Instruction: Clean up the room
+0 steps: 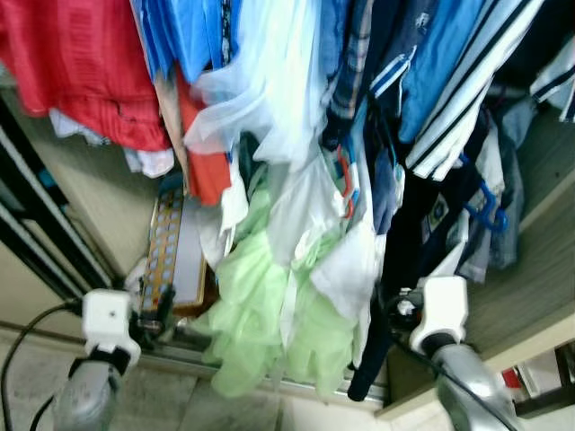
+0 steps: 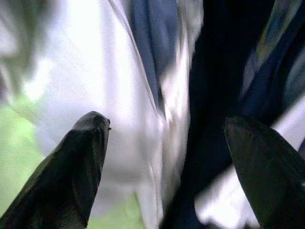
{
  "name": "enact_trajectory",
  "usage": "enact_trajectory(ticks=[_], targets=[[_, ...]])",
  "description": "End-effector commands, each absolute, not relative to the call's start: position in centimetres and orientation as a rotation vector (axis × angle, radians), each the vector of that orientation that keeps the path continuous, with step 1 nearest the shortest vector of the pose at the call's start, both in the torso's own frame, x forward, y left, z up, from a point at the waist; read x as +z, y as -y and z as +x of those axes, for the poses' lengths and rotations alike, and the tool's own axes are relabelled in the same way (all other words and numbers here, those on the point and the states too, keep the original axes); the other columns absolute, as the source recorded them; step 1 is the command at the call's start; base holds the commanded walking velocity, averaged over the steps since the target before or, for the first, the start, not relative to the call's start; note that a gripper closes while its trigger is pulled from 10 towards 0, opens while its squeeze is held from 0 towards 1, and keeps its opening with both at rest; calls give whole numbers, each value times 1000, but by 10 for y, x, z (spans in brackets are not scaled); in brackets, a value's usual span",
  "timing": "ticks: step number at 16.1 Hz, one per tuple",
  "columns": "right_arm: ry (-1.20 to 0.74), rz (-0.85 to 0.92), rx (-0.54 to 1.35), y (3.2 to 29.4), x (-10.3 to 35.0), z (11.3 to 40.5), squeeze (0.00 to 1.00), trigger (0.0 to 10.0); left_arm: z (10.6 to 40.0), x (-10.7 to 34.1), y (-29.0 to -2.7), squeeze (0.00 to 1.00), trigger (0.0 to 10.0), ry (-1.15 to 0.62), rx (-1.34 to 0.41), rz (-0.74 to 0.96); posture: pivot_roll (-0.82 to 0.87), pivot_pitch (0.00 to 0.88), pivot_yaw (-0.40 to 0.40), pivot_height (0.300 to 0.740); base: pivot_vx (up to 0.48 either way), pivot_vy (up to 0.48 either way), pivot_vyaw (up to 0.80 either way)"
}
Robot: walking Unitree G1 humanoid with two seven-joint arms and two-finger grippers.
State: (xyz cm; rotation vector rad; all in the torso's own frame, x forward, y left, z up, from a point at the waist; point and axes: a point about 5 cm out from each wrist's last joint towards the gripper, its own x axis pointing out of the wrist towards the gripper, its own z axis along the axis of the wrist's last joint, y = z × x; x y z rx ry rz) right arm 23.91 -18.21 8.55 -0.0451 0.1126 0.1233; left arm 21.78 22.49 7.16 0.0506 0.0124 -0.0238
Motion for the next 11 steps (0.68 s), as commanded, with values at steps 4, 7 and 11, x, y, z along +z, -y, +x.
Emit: enact_trajectory(ticks=[4, 7, 11], targets=[[-78, -103, 235, 171, 115, 250, 0, 10000, 236, 105, -204, 0, 10000, 101, -95, 18, 25, 4, -44, 740, 0, 0, 0], [-19, -241, 253, 160, 123, 279, 0, 10000, 258, 111, -180, 0, 10000, 87, -253, 52, 27, 0, -44, 740, 0, 0, 0], [3, -150, 204, 158, 119, 274, 0, 10000, 238, 98, -181, 0, 10000, 42, -208, 69, 16, 0, -35, 740, 0, 0, 0]])
